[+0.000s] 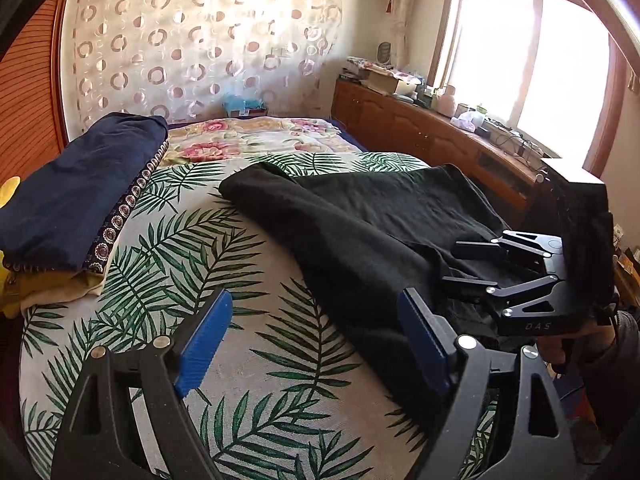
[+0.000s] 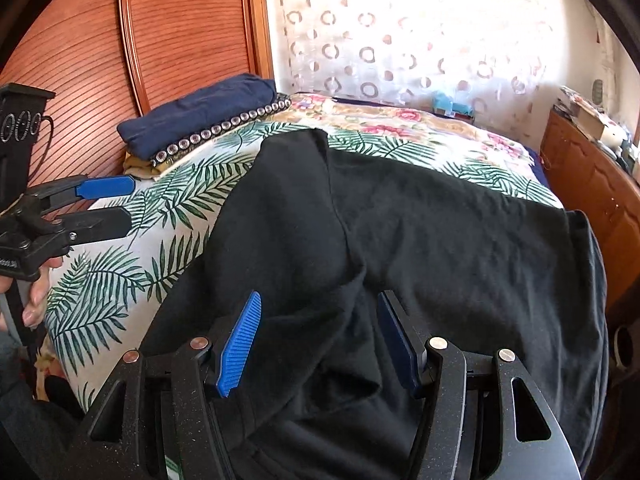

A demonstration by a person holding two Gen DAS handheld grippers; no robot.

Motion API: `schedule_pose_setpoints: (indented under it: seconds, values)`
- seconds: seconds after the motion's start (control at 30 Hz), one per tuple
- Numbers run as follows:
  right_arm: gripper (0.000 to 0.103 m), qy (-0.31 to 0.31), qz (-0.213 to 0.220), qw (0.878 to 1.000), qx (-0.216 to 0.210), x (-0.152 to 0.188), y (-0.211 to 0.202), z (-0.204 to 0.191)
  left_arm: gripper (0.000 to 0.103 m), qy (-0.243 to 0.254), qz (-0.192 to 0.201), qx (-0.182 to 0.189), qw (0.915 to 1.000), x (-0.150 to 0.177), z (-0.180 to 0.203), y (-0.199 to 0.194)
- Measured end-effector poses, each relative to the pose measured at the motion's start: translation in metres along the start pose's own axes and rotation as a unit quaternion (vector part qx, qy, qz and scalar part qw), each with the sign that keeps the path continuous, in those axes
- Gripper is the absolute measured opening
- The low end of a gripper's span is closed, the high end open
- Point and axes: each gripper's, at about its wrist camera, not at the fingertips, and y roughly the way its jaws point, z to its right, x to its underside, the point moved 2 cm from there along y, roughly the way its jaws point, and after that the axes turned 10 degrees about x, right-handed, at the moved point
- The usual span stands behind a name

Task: Fold small clothes

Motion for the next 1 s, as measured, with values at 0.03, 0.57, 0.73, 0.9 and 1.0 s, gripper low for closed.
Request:
schedule_pose_setpoints:
  seconds: [0.03,0.57,0.73,0.9,1.0]
  values:
    - [0.062,0.000,-0.004,1.000,0.000,0.001,0.003,0.001,0.085,0.000,0.000,0.000,1.0000,0.000,0.000,0.000]
    - [0.062,-0.040,-0.008,0.999,0.003,0.000,-0.002,-0.031,0.085,-0.007,-0.005,0.003,1.0000,0.008,-0.002,0.003]
    - [0.062,-0.033,-0.015,0.999,0.035,0.007,0.002,-0.016,0.085,-0.009,-0.004,0.005,0.9999,0.009,-0.002,0.003]
    - [0.062,-0.006,-0.020,0.998,0.058,0.023,-0.010,0.008,0.085,-0.005,-0.008,0.009,0.9999,0.011,0.002,0.007]
    - [0.062,0.001,-0.019,0.997,0.073,0.026,-0.017,0.017,0.085,-0.005,-0.010,0.011,0.9999,0.011,0.004,0.010]
